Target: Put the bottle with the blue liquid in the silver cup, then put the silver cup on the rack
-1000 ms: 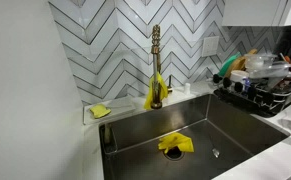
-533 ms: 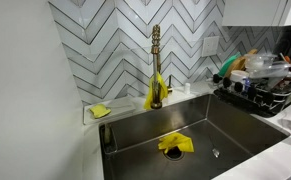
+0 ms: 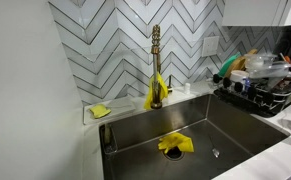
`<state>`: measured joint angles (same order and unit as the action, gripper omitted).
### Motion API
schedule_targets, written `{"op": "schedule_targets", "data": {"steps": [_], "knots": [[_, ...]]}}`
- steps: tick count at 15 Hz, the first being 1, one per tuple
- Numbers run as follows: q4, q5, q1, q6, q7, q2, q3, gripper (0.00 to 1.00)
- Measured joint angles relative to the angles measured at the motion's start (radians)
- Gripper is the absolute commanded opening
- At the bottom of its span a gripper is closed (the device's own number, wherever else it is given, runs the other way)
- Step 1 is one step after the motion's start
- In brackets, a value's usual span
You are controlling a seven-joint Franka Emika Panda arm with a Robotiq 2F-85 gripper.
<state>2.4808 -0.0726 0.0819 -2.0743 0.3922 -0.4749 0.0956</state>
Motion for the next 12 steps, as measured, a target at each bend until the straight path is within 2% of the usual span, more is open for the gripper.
{"op": "schedule_targets", "data": {"steps": [4,7,8,12], "knots": [[0.000,-0.002,0.000,-0.006,0.057,0.042,0.000,1.00],[0.000,-0.002,0.000,-0.009,0.081,0.062,0.000,0.88],[0.000,-0.002,0.001,-0.014,0.083,0.068,-0.001,0.70],[0.001,-0.002,0.001,-0.040,0.089,0.099,-0.002,0.39]]}}
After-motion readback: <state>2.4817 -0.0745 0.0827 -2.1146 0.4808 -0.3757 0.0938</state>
